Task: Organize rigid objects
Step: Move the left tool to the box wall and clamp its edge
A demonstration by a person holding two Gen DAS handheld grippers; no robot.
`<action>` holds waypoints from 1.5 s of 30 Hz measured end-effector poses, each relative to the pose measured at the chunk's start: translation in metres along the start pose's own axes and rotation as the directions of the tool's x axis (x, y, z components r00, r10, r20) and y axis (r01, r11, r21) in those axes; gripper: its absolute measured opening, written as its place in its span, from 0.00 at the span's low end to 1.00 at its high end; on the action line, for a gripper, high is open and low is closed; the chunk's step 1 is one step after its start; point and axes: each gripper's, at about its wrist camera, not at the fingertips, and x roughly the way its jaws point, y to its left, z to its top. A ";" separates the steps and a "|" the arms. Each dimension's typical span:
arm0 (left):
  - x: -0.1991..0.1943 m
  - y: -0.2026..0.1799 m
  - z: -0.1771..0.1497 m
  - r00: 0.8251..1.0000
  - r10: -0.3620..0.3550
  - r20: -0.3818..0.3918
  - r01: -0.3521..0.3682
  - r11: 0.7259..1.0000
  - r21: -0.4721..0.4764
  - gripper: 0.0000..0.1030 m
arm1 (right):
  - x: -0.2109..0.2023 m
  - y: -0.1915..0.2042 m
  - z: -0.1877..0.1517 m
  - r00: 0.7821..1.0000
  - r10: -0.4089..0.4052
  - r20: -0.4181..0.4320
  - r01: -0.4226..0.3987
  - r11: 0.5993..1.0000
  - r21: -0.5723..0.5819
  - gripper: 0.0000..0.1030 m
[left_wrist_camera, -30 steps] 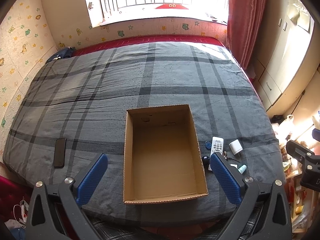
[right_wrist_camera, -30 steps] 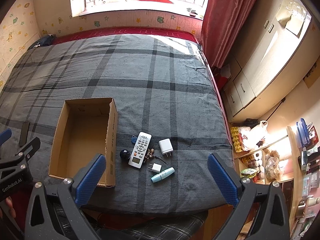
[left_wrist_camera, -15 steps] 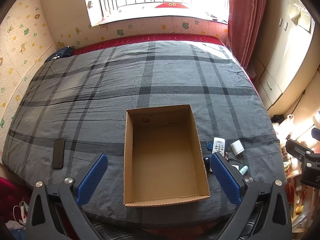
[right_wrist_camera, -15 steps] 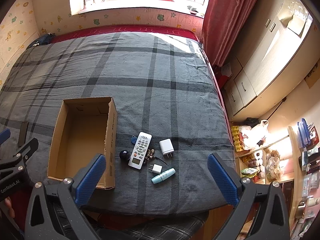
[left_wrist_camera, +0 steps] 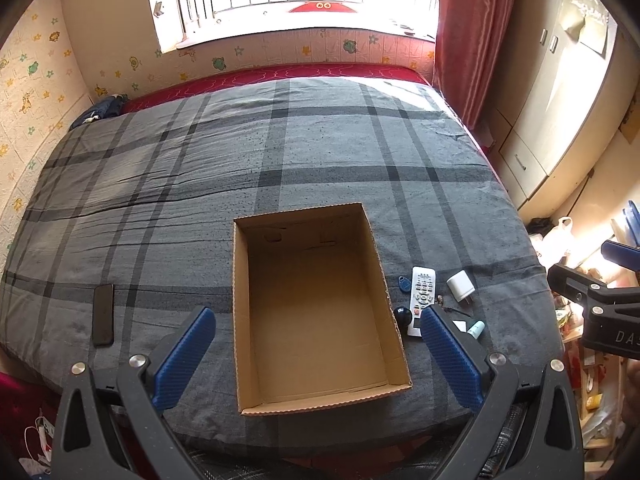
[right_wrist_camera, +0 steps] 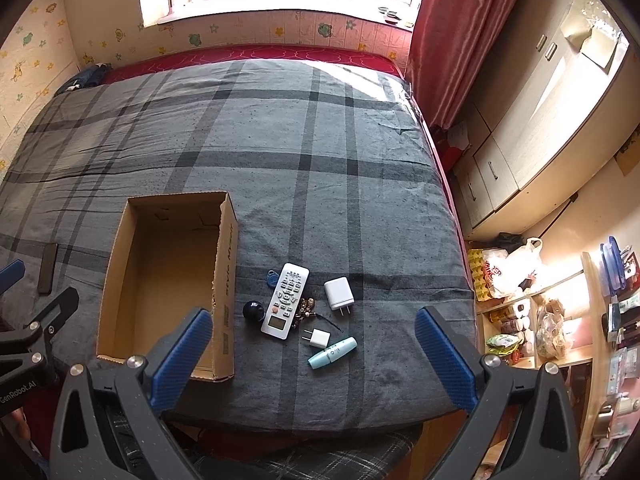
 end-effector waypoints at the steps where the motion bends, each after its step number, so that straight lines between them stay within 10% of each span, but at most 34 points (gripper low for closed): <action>1: 0.002 0.001 -0.001 1.000 -0.007 -0.008 0.008 1.000 0.007 1.00 | 0.001 0.002 0.000 1.000 -0.005 -0.001 0.005 1.000 -0.006 1.00; 16: 0.082 0.037 -0.025 0.992 0.062 -0.114 -0.054 0.996 0.071 1.00 | 0.035 0.011 0.000 0.999 0.034 -0.031 -0.034 0.999 0.003 1.00; 45: 0.183 0.104 -0.075 0.980 0.189 -0.057 -0.186 0.981 0.055 1.00 | 0.127 0.006 -0.036 0.999 -0.028 0.040 0.027 0.999 0.020 1.00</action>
